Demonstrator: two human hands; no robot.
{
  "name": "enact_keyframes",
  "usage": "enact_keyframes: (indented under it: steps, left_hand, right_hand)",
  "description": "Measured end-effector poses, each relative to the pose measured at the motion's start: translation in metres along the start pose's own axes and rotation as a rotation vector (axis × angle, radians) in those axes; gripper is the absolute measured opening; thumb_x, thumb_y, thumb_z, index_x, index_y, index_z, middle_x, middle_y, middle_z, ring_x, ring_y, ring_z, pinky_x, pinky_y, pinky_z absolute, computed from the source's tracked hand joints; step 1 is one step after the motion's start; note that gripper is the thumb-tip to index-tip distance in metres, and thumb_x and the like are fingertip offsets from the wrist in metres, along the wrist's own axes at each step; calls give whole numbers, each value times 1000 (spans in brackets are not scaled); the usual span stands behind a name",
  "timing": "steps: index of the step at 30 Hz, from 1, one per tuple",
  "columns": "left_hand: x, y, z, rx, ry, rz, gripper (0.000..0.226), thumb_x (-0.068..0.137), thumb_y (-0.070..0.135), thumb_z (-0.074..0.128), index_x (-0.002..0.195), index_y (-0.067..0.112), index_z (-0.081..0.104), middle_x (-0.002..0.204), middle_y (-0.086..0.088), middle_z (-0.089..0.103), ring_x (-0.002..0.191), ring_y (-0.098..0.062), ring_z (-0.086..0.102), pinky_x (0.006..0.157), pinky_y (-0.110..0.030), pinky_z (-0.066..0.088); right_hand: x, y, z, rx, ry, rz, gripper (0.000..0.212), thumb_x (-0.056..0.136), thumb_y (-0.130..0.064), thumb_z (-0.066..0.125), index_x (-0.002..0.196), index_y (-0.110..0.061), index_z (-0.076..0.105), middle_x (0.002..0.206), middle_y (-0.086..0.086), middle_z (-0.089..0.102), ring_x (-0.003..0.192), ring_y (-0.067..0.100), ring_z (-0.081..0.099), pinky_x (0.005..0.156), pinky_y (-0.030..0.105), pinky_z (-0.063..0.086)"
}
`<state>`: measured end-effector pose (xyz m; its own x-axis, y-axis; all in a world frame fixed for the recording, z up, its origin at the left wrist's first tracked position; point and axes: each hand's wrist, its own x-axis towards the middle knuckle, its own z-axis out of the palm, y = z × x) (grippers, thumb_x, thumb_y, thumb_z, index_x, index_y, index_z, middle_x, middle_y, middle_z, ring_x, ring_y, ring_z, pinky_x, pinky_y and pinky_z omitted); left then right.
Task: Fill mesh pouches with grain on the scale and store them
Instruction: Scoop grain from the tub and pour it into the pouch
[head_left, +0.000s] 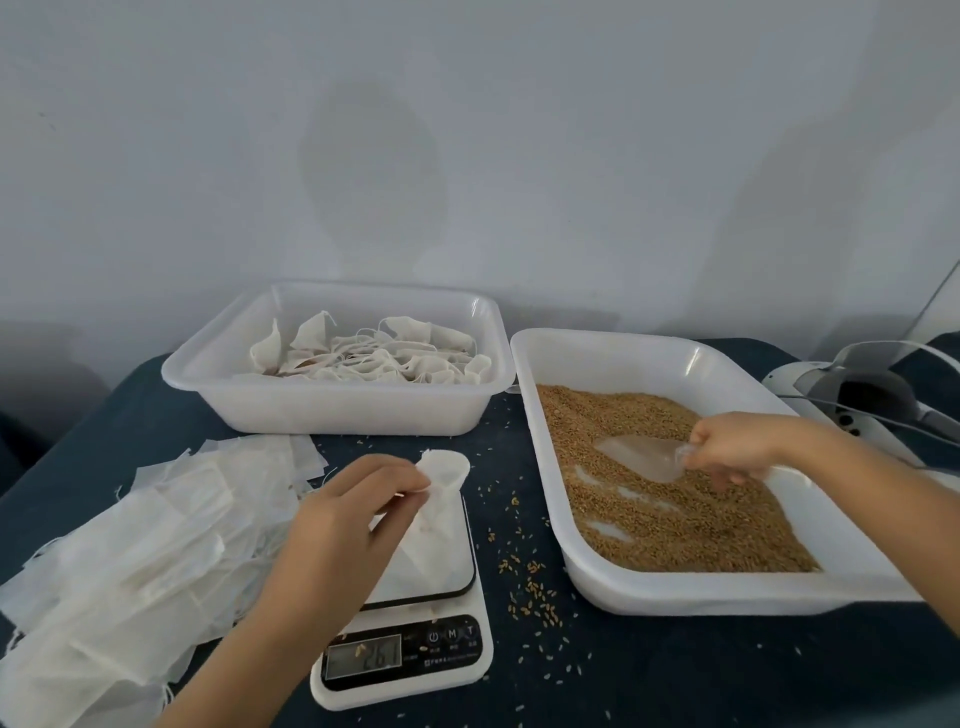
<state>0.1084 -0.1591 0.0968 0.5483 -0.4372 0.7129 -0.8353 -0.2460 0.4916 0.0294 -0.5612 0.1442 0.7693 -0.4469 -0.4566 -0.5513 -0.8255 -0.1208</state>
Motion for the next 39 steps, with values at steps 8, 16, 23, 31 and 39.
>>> enact_keyframes:
  steps: [8, 16, 23, 31, 39]
  left_hand:
    - [5, 2, 23, -24, -31, 44, 5, 83, 14, 66, 86, 15, 70, 92, 14, 62, 81, 3, 58, 67, -17, 50]
    - [-2, -2, 18, -58, -36, -2, 8, 85, 21, 63, 89, 28, 63, 95, 23, 56, 81, 4, 59, 67, -16, 50]
    - [-2, -6, 21, -34, -37, 1, 7, 81, 15, 64, 86, 16, 69, 91, 18, 60, 80, 2, 58, 64, -19, 50]
    - [-3, -7, 22, -44, -39, -39, 6, 83, 17, 65, 85, 14, 70, 91, 16, 62, 82, 1, 60, 64, -20, 52]
    - [-5, -11, 20, -33, -38, -53, 10, 82, 17, 62, 86, 13, 70, 91, 15, 62, 83, 0, 60, 68, -17, 52]
  right_hand:
    - [-9, 9, -10, -220, 181, 118, 34, 98, -42, 41, 102, -14, 59, 80, 3, 59, 65, 14, 52, 55, 25, 37]
    - [-17, 35, -46, -432, 175, 267, 42, 96, -44, 42, 104, -9, 64, 84, 2, 67, 80, 17, 63, 67, 25, 44]
    - [4, 27, -31, -448, 72, 258, 45, 99, -40, 40, 118, -4, 59, 101, 9, 66, 74, 18, 51, 50, 21, 32]
    - [48, 6, 9, -33, 320, 129, 39, 99, -40, 43, 118, -9, 58, 113, 10, 62, 100, 23, 56, 87, 32, 44]
    - [67, -6, 25, 179, 396, 25, 35, 96, -45, 47, 111, -15, 57, 98, 1, 61, 83, 15, 55, 70, 30, 41]
